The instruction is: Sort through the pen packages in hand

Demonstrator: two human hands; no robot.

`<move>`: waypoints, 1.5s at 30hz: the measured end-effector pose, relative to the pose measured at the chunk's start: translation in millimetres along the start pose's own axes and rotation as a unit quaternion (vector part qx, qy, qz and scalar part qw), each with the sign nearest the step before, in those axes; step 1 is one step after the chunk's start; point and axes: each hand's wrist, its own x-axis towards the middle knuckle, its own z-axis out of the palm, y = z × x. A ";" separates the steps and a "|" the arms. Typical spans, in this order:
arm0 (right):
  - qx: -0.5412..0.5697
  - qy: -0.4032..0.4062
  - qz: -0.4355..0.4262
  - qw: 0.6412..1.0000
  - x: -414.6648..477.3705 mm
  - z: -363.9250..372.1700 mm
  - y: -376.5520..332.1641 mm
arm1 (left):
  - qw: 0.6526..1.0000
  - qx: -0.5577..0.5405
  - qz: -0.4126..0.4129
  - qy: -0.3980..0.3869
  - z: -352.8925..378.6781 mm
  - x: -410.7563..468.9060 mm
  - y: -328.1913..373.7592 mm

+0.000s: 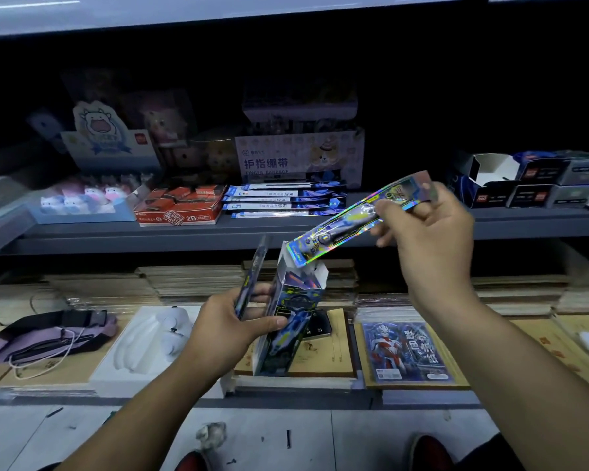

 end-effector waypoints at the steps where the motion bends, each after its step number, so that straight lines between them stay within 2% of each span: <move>1: -0.009 -0.003 -0.006 1.000 0.2 -0.8 0.2 | 1.000 0.001 0.004 0.010 0.3 -0.1 0.8; 6: -0.058 -0.011 -0.045 0.997 -2.5 -2.3 0.9 | 0.999 0.015 0.014 0.046 0.9 -0.2 2.2; 12: -0.115 -0.062 -0.070 0.989 -9.8 4.6 5.2 | 0.998 0.036 0.042 0.042 -1.5 5.3 -6.0; 17: -0.248 -0.161 -0.097 0.950 -19.6 7.4 11.5 | 0.993 0.082 0.068 0.043 0.7 6.8 -9.7; 22: -0.295 -0.189 -0.116 0.929 -26.4 17.6 9.7 | 0.987 0.124 0.092 0.038 0.5 8.7 -11.1; 33: -0.321 -0.213 -0.040 0.922 -32.2 20.1 13.9 | 0.980 0.136 0.134 0.060 -1.1 8.9 -13.1; 45: -0.381 -0.286 0.047 0.878 -37.3 22.7 9.1 | 0.956 0.221 0.181 0.065 0.7 9.5 -18.8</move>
